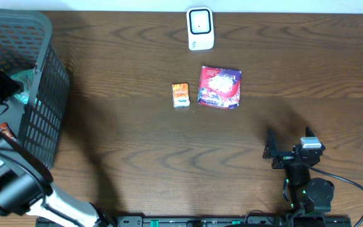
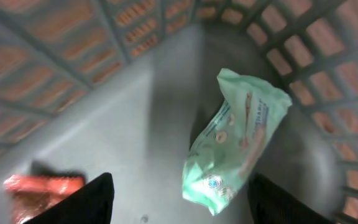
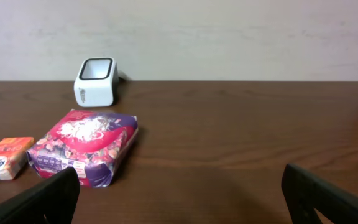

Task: Scan the item barcode
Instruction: 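Return the left gripper to the basket and grasp the green wipes pack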

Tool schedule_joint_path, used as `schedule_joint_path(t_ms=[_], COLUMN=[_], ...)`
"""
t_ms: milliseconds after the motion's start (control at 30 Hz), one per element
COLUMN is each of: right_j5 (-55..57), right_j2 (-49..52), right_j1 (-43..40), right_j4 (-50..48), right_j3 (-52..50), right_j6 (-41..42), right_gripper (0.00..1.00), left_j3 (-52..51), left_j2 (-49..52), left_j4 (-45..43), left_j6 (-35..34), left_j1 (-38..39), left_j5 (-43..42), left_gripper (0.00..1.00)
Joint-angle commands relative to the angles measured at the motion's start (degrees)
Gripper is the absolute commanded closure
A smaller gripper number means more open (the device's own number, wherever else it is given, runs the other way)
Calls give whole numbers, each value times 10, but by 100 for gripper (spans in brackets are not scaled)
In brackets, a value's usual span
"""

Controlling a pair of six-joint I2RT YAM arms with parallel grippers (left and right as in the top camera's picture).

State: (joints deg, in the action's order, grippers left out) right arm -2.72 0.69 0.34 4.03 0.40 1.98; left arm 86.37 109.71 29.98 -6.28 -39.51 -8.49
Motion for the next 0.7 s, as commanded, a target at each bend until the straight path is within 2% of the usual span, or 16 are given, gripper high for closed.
schedule_joint_path(t_ms=[0, 133, 367, 600, 667], right_j5=[5, 5, 5, 5, 5], right_j2=[-4, -4, -4, -4, -4], right_j1=[-2, -2, -2, -2, -2], right_j4=[3, 3, 3, 3, 3], right_j3=[0, 0, 0, 0, 0], right_j6=[6, 6, 6, 6, 6], right_gripper=[1, 1, 1, 1, 1], left_j3=[8, 8, 8, 7, 4], left_j2=[19, 32, 51, 76, 80], left_j4=[-7, -10, -15, -16, -17], left_j6=[52, 93, 97, 95, 96], left_j1=[10, 31, 65, 71, 71], left_j5=[-19, -19, -16, 112, 127], left_gripper=[32, 32, 31, 31, 31])
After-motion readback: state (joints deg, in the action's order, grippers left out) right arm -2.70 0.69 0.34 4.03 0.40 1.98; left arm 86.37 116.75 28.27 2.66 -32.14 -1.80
